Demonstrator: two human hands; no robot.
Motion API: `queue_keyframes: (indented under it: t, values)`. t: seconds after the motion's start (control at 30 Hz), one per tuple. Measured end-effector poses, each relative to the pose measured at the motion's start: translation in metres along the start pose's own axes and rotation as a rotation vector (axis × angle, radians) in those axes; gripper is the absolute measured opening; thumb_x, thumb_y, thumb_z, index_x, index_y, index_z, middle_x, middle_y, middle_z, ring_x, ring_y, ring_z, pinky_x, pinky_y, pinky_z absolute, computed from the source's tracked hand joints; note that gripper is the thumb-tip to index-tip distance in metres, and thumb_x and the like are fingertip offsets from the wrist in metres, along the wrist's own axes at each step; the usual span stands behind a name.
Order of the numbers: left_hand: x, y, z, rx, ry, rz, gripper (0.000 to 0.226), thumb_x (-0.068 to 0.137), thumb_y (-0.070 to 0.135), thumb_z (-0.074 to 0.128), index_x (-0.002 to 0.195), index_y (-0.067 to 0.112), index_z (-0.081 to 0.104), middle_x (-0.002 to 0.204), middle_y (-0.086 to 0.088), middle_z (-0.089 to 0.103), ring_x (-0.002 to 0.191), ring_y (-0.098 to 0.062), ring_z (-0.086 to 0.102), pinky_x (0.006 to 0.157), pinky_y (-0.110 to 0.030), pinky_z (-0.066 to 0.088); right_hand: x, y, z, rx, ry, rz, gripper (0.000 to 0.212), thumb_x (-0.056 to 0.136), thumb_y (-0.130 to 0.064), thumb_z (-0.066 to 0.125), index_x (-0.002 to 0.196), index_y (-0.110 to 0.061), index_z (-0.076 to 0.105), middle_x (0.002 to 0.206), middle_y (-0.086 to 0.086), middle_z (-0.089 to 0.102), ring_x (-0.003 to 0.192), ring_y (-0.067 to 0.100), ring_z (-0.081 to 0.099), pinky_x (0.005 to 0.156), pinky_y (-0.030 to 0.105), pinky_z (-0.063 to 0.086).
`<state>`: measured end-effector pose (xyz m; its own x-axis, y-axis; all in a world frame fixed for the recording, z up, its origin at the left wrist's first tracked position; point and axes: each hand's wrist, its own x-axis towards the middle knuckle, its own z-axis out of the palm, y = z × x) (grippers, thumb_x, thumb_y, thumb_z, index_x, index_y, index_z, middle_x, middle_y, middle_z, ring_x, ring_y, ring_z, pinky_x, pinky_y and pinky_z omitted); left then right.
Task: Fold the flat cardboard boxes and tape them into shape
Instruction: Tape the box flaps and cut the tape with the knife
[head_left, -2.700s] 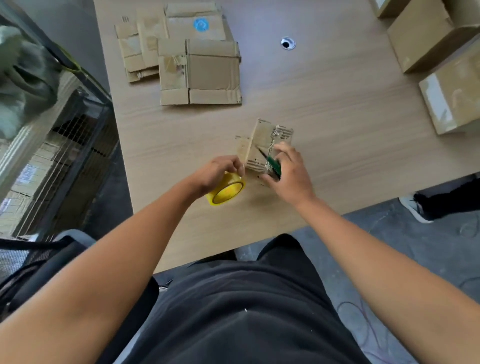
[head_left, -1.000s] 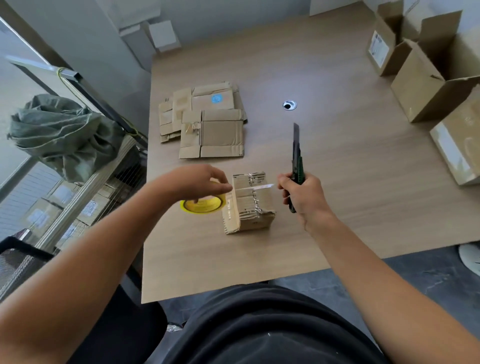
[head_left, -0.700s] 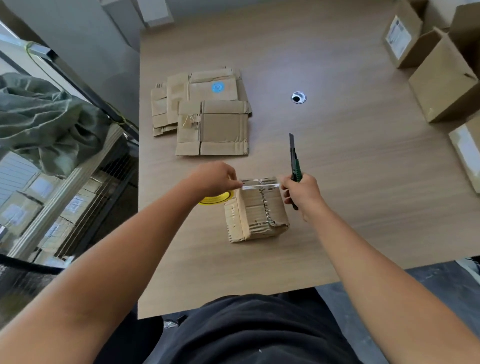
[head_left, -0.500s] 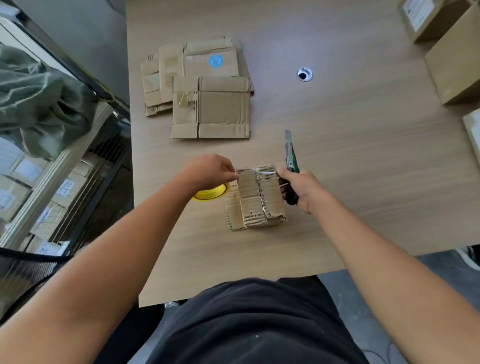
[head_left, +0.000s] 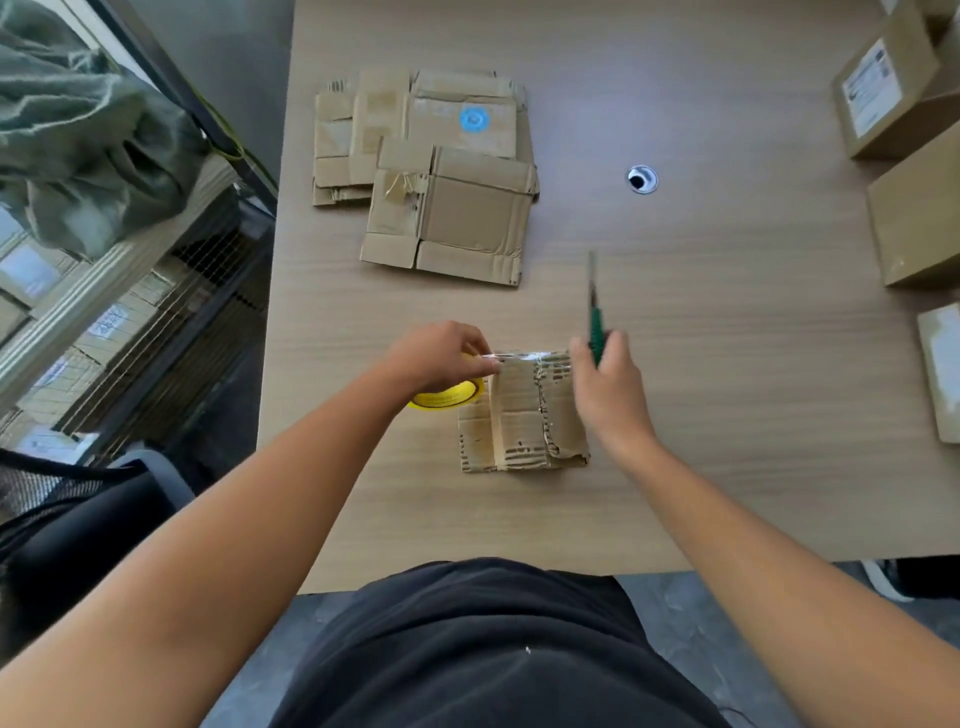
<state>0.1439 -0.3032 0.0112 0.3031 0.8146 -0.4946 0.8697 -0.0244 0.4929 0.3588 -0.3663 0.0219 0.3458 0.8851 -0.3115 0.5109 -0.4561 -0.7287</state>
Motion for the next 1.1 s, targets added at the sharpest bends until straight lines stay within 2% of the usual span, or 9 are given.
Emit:
queue_keyframes:
  t: [0.13,0.27,0.33,0.43,0.53,0.73,0.9,1.0,1.1]
  values:
    - [-0.002,0.002,0.003,0.066,0.064,-0.034,0.043,0.084,0.066,0.066,0.106,0.029,0.069,0.113,0.004,0.073,0.106,-0.021,0.065,0.088,-0.038,0.054,-0.033,-0.023,0.019,-0.462,-0.297,-0.253,0.046,0.104,-0.038,0.046,0.115,0.001,0.066,0.130,0.016,0.050,0.121,0.033,0.042,0.108,0.038,0.033]
    - [-0.015,-0.008,0.008,-0.108,0.038,-0.046,0.032,0.092,0.050,0.063,0.114,0.027,0.064,0.107,0.001,0.069,0.090,-0.021,0.066,0.078,-0.035,0.055,-0.050,-0.019,0.020,-0.506,-0.360,-0.224,0.055,0.106,-0.039,0.038,0.118,0.005,0.070,0.162,0.014,0.022,0.148,0.029,0.020,0.125,0.040,0.015]
    - [-0.028,-0.021,0.011,-0.330,0.021,-0.011,0.021,0.095,0.037,0.064,0.115,0.028,0.063,0.098,0.001,0.068,0.080,-0.017,0.066,0.068,-0.030,0.052,-0.055,-0.018,0.022,-0.539,-0.405,-0.207,0.060,0.107,-0.040,0.033,0.118,0.006,0.070,0.167,0.013,0.010,0.153,0.027,0.008,0.127,0.040,0.007]
    - [-0.043,-0.038,0.012,-0.340,0.067,-0.003,0.025,0.094,0.035,0.068,0.117,0.025,0.063,0.082,0.003,0.065,0.073,-0.016,0.065,0.068,-0.032,0.050,-0.057,-0.020,0.024,-0.599,-0.465,-0.195,0.063,0.107,-0.042,0.029,0.124,0.004,0.068,0.169,0.010,-0.001,0.156,0.024,0.000,0.127,0.038,0.002]
    - [-0.046,-0.044,0.011,-0.028,0.119,-0.136,0.036,0.091,0.051,0.067,0.119,0.030,0.064,0.097,0.006,0.064,0.093,-0.020,0.064,0.080,-0.035,0.052,-0.058,-0.025,0.025,-0.614,-0.488,-0.176,0.062,0.107,-0.042,0.030,0.123,0.003,0.069,0.170,0.007,-0.001,0.156,0.023,0.004,0.127,0.039,0.005]
    - [-0.050,-0.030,0.012,-0.058,0.060,-0.031,0.017,0.093,0.040,0.067,0.102,0.027,0.073,0.119,-0.005,0.063,0.105,-0.023,0.060,0.093,-0.037,0.050,-0.055,-0.034,0.034,-0.768,-0.559,-0.130,0.060,0.105,-0.044,0.029,0.133,-0.005,0.064,0.169,0.011,-0.013,0.156,0.027,-0.011,0.126,0.041,-0.005]
    - [-0.068,-0.020,0.016,-0.043,0.208,0.020,0.009,0.096,0.034,0.063,0.095,0.026,0.066,0.107,0.003,0.057,0.098,-0.023,0.059,0.081,-0.034,0.046,-0.053,-0.038,0.045,-0.845,-0.562,-0.078,0.059,0.103,-0.043,0.035,0.139,-0.002,0.057,0.168,0.012,-0.019,0.154,0.031,-0.019,0.125,0.046,-0.008]
    - [-0.094,-0.021,0.011,-0.109,0.329,0.028,0.006,0.096,0.031,0.064,0.092,0.027,0.065,0.098,0.009,0.056,0.092,-0.019,0.060,0.080,-0.036,0.047,-0.053,-0.042,0.036,-0.723,-0.548,-0.084,0.062,0.104,-0.046,0.036,0.145,-0.003,0.051,0.169,0.011,-0.012,0.156,0.029,-0.010,0.126,0.044,-0.003]
    - [-0.118,-0.019,0.009,-0.237,0.358,-0.011,0.007,0.096,0.026,0.064,0.089,0.025,0.065,0.099,0.005,0.062,0.096,-0.018,0.060,0.089,-0.040,0.048,-0.058,-0.040,0.015,-0.388,-0.534,-0.116,0.054,0.102,-0.054,0.042,0.125,-0.012,0.068,0.163,0.009,0.018,0.148,0.029,0.027,0.123,0.044,0.022]
